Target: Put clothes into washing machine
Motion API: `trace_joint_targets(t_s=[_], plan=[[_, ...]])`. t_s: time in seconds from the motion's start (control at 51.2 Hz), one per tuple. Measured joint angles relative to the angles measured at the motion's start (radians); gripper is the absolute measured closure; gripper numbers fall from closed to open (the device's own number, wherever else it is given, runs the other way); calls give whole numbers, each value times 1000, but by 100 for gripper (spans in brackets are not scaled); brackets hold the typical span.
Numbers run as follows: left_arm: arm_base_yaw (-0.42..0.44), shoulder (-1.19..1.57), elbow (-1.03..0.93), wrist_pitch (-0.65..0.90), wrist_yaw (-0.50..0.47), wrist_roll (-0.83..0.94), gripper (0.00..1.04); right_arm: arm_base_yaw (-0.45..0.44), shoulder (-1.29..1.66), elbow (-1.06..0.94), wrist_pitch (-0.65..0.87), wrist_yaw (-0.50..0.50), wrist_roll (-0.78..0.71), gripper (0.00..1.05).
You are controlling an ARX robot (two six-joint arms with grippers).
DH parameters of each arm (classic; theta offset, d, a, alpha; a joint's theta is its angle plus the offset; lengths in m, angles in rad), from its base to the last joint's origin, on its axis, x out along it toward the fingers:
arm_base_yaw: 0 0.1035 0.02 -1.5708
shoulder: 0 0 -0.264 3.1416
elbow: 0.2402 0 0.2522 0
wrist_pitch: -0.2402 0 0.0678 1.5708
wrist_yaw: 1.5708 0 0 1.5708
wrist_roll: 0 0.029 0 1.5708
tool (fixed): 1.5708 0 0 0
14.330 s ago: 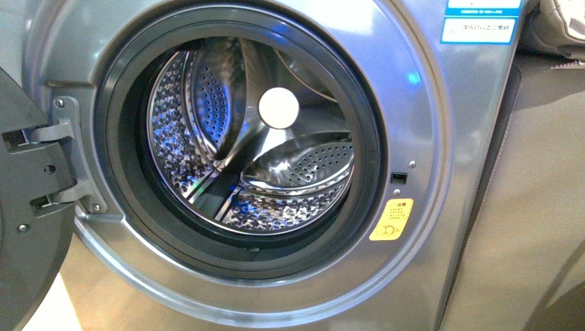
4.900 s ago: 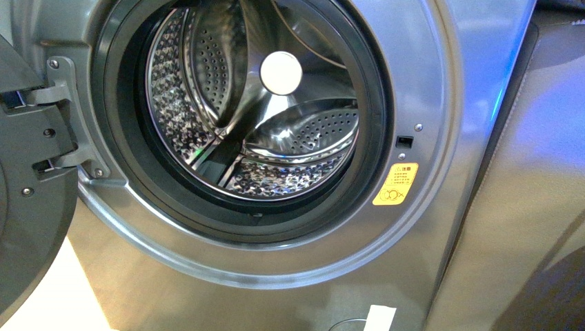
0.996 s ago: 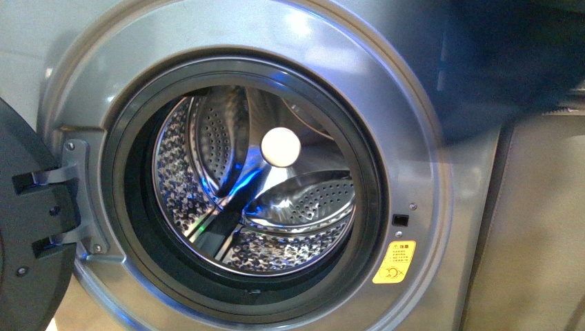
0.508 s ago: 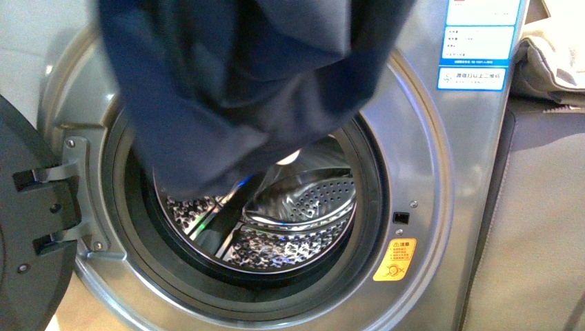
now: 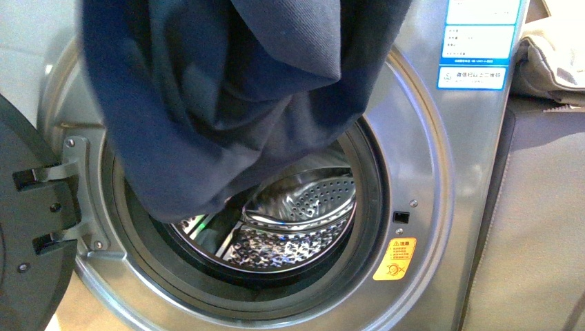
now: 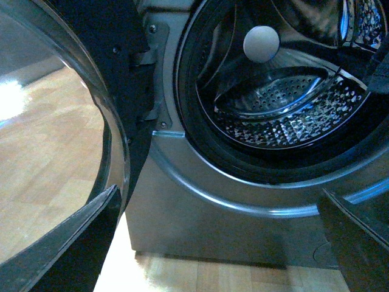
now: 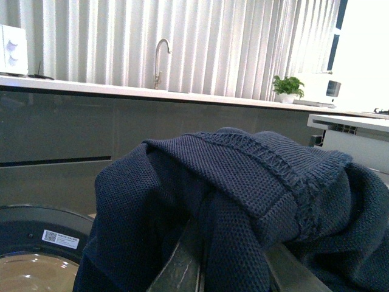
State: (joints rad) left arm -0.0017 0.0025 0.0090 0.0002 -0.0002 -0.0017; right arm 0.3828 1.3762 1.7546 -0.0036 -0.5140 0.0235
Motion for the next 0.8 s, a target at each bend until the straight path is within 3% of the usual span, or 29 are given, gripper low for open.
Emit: trace_joint_targets(t_s=[0.8], plan=[[0, 0, 0, 0, 0, 0, 7, -1, -3, 0, 0, 0, 0, 96]])
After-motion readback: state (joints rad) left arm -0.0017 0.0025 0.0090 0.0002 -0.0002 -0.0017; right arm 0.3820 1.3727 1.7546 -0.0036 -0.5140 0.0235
